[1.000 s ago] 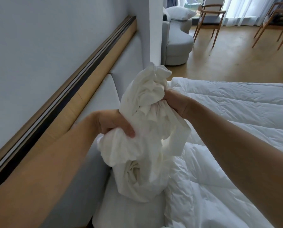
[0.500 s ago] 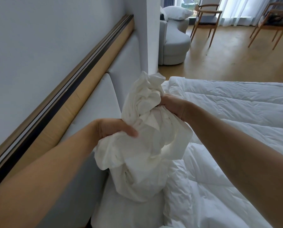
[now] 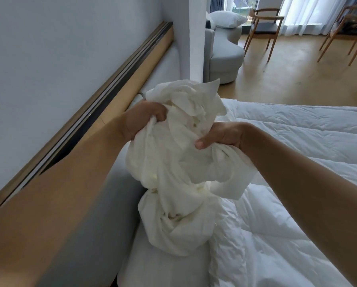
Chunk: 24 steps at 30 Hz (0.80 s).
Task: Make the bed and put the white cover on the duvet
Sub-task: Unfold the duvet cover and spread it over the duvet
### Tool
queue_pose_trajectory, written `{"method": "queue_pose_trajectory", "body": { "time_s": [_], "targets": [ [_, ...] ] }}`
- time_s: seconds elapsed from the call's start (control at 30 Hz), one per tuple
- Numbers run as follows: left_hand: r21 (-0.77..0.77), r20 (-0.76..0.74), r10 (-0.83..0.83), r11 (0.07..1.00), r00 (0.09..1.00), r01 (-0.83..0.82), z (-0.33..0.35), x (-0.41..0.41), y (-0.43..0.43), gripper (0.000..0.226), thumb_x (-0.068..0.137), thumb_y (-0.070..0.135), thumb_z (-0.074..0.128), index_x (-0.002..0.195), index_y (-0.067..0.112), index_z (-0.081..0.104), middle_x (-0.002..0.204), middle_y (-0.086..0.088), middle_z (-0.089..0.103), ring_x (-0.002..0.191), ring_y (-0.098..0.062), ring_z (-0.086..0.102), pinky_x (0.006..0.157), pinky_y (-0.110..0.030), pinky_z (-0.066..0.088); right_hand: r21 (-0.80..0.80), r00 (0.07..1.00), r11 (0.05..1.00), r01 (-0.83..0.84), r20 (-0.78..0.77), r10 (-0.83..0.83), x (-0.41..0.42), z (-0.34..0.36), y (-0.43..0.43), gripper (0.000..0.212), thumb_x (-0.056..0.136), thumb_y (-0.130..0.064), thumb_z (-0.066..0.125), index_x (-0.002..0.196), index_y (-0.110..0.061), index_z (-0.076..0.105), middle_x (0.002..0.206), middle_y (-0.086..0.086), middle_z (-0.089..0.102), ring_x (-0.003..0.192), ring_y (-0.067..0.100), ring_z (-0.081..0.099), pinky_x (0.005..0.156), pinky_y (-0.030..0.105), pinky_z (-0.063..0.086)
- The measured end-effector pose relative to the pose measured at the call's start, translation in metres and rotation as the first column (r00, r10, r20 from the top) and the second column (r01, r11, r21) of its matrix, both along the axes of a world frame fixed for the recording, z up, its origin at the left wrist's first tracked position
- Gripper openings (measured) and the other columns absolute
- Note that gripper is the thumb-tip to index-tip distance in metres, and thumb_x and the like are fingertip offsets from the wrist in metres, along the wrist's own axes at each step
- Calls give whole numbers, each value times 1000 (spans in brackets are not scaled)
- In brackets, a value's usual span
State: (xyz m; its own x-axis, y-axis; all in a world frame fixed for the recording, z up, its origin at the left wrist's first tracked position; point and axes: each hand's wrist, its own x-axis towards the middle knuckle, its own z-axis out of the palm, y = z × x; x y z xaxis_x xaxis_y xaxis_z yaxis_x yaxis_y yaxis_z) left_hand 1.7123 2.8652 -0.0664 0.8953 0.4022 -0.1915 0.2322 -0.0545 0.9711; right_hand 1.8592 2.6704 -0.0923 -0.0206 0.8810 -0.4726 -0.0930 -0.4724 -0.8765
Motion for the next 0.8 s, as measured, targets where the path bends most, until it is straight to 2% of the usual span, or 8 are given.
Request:
{"method": "queue_pose_trajectory", "body": {
  "time_s": [0.13,0.23,0.37,0.43,0.53,0.6,0.7,0.8],
  "targets": [
    [30,27,2,1000,1000,-3,16,13,2,34,58,9,61,91,9,69,87,-12,66,83,-32,65,80,-45,55,-144,968,989,-28,244,63,-6,17,-1,38,74,4,80,107,-12,71,99,13,77,88,30,75,76,44,63],
    [61,36,-11,998,999,9,26,15,6,34,55,10,63,89,9,68,84,-11,64,80,-31,63,76,-42,54,-163,949,987,0,311,51,3,25,4,42,72,-1,81,111,-11,68,102,13,77,94,34,74,82,48,61],
    [29,-121,-110,993,987,114,28,6,13,48,64,17,74,112,13,70,106,-12,74,99,-37,70,81,-47,60,48,967,987,154,196,-161,26,32,5,60,62,-12,81,120,-10,67,117,16,72,107,39,69,95,56,54],
    [-20,-294,-254,965,921,260,25,0,8,67,61,20,84,125,18,66,117,-13,73,107,-37,70,89,-52,58,136,974,975,178,116,-194,31,33,4,50,70,-11,77,120,-13,68,118,14,72,108,36,69,92,52,56],
    [-92,-415,-440,891,796,444,19,-4,-9,59,65,2,78,121,16,66,116,-12,74,108,-36,71,86,-50,60,223,970,949,224,48,-240,33,29,7,44,65,-7,76,108,-12,72,108,14,73,98,34,71,86,49,59],
    [-150,-401,-510,856,761,495,12,-5,-17,55,67,-5,73,119,12,67,117,-12,74,110,-36,70,85,-46,60,268,960,927,263,19,-278,32,26,10,42,62,-10,76,104,-11,73,107,17,72,99,37,69,91,53,56],
    [-215,-320,-502,864,803,455,-4,-8,-20,60,61,-9,72,118,8,68,120,-16,71,113,-39,67,87,-47,60,292,950,910,294,17,-312,33,27,9,30,71,-9,67,100,-14,75,105,14,73,98,35,69,91,52,57],
    [-253,-259,-436,892,862,375,-16,-12,-15,71,51,3,73,122,3,66,125,-25,66,118,-48,62,91,-53,58,241,939,918,315,60,-338,34,26,4,48,69,-11,71,117,-11,69,116,17,71,106,39,69,93,55,56]
  ]
}}
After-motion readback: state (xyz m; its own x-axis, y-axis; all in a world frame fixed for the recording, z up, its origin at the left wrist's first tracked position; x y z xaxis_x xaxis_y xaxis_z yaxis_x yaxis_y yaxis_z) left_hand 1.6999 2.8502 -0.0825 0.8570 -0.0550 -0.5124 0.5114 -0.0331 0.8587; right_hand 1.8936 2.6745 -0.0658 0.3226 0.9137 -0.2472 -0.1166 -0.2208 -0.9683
